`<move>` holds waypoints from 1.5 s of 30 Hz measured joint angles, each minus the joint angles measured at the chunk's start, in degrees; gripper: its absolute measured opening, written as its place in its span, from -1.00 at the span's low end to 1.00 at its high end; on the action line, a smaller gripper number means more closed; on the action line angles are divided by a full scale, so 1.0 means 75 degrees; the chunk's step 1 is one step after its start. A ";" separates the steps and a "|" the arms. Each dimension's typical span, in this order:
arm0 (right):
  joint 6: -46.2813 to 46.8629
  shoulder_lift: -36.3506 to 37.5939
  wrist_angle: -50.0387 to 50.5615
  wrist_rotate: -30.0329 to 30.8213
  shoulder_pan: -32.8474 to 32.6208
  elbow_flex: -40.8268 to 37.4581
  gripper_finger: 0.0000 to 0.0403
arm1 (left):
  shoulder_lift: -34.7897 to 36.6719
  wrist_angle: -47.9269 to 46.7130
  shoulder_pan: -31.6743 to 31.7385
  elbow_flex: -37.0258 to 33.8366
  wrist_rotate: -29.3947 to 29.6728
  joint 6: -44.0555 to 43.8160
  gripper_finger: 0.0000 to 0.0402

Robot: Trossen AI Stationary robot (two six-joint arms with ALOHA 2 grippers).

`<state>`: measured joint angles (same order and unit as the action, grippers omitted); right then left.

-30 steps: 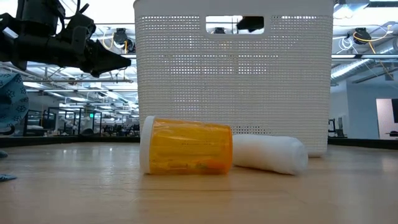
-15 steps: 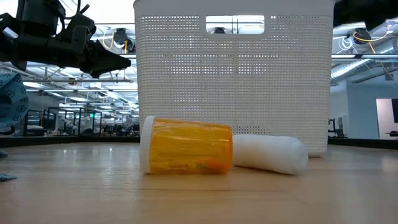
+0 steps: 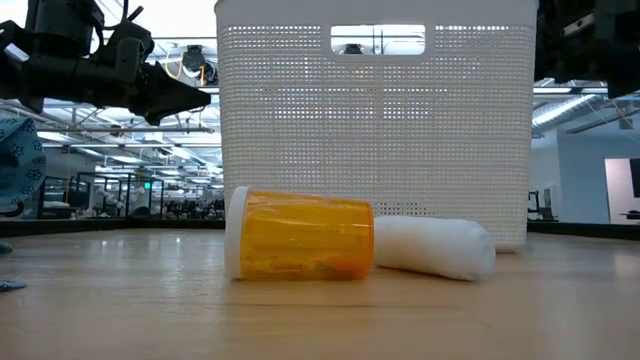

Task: Pick & place medical supplies in basket/bin
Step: Put the orange pill bottle into the white bin

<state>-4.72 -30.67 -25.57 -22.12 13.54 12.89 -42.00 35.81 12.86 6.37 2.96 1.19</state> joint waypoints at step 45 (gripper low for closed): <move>0.0530 0.0717 -0.1936 -0.0046 0.0003 -0.1554 -1.00 | -0.3884 -0.1259 -0.6535 0.3770 0.4432 -0.0862 -0.80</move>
<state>-0.74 -25.30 -40.10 -22.47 13.56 1.23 -71.13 26.37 -36.15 34.64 36.20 -5.27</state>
